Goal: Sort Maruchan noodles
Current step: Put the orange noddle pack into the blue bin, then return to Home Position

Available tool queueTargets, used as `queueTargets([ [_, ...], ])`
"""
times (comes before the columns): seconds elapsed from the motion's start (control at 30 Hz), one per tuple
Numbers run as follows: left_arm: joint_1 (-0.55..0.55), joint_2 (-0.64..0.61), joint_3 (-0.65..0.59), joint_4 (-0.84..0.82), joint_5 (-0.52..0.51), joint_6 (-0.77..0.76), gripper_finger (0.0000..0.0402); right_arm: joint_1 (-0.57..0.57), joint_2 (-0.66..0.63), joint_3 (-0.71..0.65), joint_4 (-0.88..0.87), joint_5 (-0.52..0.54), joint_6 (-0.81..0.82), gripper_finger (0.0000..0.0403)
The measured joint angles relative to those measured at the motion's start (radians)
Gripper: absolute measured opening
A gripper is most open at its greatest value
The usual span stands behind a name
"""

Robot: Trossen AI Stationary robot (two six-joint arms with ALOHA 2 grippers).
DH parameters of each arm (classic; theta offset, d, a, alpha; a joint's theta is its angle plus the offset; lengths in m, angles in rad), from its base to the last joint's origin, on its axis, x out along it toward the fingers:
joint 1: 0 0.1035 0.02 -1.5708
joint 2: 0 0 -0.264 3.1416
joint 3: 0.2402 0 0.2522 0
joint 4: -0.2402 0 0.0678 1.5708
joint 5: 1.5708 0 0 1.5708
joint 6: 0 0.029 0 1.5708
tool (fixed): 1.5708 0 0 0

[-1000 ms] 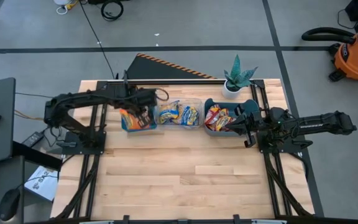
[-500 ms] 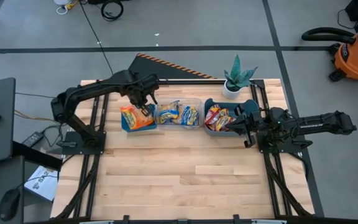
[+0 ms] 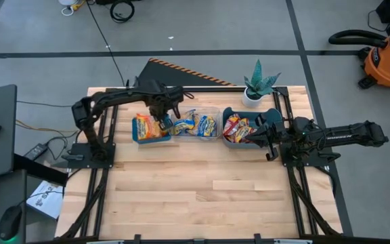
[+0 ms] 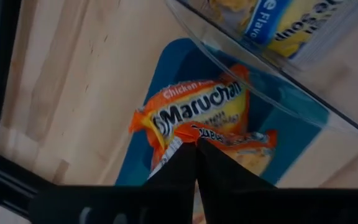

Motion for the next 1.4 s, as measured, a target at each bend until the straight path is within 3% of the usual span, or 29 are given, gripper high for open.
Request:
queueTargets([
  [0.33,0.0,0.043,0.0,0.027,-0.024,0.038,0.0136,0.0,0.0,0.0,-0.01,-0.008,0.0,0.0014],
  [0.5,0.0,0.035,0.104,-0.122,-0.053,0.027,0.0175,0.0,0.0,0.0,-0.01,-0.008,0.0,0.0014],
  [0.7,0.0,0.032,0.215,-0.306,-0.059,0.009,0.0173,0.0,0.0,0.0,-0.01,-0.009,0.013,0.0014],
  [0.87,-0.001,0.026,0.094,-0.291,-0.067,0.038,0.0157,0.0,0.0,0.0,-0.011,-0.041,0.053,0.0014],
  [1.13,0.018,0.021,-0.116,-0.1,-0.118,0.087,0.0142,0.0,0.0,0.0,-0.016,-0.096,0.086,0.0014],
  [1.4,0.007,0.007,-0.081,-0.146,-0.129,0.103,0.0142,0.0,0.0,0.0,-0.016,-0.093,0.078,0.0014],
])
